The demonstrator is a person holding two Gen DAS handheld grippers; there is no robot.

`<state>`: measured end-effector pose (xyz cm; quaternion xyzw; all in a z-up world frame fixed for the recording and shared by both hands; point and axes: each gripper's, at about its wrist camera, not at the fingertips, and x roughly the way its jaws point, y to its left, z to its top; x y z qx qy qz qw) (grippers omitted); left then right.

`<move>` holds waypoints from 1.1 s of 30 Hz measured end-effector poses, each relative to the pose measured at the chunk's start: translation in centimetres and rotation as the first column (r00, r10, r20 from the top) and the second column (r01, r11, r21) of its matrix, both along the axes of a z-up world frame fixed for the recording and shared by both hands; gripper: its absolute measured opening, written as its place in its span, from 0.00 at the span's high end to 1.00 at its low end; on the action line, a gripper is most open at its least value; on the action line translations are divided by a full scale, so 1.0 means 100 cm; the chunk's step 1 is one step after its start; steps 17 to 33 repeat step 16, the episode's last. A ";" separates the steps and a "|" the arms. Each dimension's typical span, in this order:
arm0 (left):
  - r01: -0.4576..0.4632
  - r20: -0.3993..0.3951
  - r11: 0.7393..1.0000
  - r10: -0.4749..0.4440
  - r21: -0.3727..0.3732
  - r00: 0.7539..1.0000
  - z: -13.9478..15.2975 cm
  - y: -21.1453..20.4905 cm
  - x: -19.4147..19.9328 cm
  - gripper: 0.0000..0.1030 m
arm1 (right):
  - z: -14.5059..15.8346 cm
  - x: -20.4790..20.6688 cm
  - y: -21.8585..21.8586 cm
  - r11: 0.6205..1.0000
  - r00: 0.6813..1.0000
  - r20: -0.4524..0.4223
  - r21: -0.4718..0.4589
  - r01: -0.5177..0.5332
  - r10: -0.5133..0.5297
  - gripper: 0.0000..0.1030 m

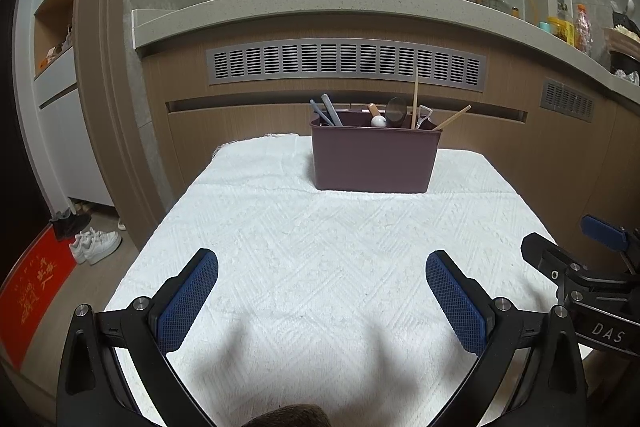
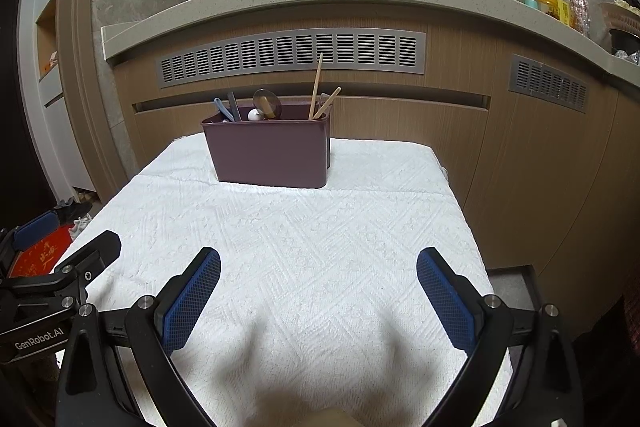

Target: Organize utensils

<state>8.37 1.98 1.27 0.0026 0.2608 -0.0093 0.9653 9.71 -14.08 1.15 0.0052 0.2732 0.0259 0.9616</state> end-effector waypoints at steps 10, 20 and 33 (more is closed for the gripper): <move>-0.006 -0.007 1.000 0.006 -0.007 1.000 -0.001 0.002 0.001 0.00 | 0.000 0.001 -0.001 1.000 1.000 -0.001 0.001 -0.003 0.003 0.05; -0.010 -0.021 1.000 0.009 -0.005 1.000 -0.003 0.004 0.004 0.00 | -0.001 0.002 -0.002 1.000 1.000 -0.006 0.005 -0.001 0.001 0.03; -0.010 -0.021 1.000 0.009 -0.005 1.000 -0.003 0.004 0.004 0.00 | -0.001 0.002 -0.002 1.000 1.000 -0.006 0.005 -0.001 0.001 0.03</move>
